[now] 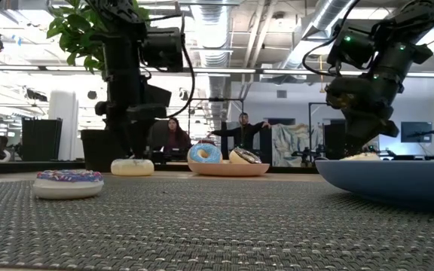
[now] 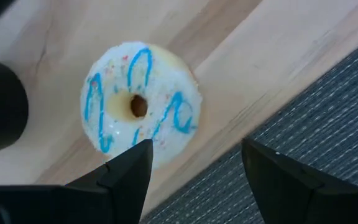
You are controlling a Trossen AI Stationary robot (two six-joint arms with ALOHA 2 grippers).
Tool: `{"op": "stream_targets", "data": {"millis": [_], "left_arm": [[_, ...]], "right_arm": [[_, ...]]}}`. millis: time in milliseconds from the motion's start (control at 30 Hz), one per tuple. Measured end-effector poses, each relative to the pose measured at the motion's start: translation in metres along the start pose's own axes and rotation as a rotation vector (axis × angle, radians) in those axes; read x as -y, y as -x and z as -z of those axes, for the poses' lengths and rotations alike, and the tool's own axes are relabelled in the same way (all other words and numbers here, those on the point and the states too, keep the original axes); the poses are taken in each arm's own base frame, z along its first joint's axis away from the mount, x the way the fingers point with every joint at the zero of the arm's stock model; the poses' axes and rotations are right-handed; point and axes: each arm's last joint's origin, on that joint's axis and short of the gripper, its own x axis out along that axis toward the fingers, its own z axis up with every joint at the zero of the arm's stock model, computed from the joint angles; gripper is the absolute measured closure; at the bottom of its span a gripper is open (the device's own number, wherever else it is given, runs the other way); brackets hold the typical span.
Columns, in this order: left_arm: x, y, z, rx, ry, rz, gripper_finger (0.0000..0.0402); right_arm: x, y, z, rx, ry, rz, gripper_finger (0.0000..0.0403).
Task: Pick & Place donuts
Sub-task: Put the large white donut on the pink plate
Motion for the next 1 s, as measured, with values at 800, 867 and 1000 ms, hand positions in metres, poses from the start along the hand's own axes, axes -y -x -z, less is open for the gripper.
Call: {"op": "stream_targets", "data": {"millis": [800, 867, 1000], "left_arm": [[-0.024, 0.015, -0.009, 0.021, -0.006, 0.066, 0.0160], [-0.026, 0.014, -0.010, 0.021, 0.002, 0.067, 0.0156], [-0.028, 0.010, -0.012, 0.006, 0.011, 0.060, 0.0142]], "right_arm": [[0.000, 0.000, 0.000, 0.003, -0.080, 0.003, 0.0402], [0.000, 0.000, 0.000, 0.005, -0.096, 0.006, 0.0402], [0.001, 0.000, 0.000, 0.014, -0.104, 0.018, 0.0402]]}}
